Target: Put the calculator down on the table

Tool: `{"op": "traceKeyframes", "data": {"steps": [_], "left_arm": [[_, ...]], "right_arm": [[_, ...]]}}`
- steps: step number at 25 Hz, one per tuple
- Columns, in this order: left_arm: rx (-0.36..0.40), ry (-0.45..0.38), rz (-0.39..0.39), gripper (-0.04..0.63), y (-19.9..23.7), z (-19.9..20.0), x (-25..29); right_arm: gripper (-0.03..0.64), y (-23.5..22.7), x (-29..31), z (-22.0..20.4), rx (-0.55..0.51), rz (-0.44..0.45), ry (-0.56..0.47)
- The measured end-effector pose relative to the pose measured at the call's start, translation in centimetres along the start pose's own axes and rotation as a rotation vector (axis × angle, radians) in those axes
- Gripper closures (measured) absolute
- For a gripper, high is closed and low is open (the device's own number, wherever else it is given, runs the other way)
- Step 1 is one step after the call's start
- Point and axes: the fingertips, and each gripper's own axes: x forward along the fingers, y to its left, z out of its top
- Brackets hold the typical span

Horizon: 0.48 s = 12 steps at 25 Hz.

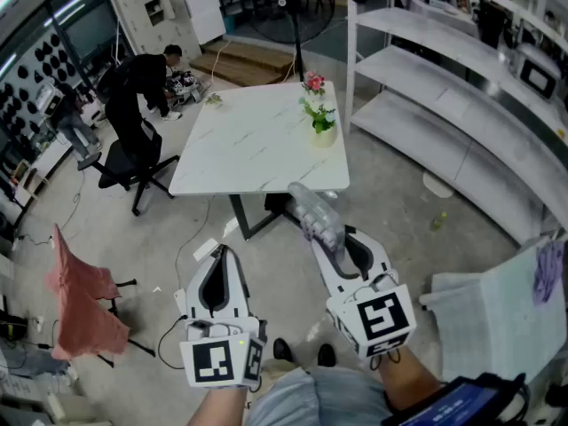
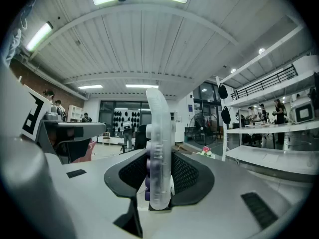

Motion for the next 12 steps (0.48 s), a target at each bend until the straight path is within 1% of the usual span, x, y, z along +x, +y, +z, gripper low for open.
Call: {"op": "traceKeyframes", "data": {"steps": [3,8,12], "left_arm": [[-0.002,0.0,0.007,0.588,-0.6,-0.1,-0.3],[0.002,0.015,0.022,0.588,-1.1,-0.7,-0.8],[0.001,0.028,0.048,0.588,-0.4,-1.5,-0.8]], "right_arm": [[0.472,-0.3,-0.6,0.0,0.003,0.004,-0.004],[0.472,-0.9,-1.3,-0.1,0.038,0.015,-0.023],[0.471,-1.6,-0.6,-0.9,0.053,0.008,-0.004]]}}
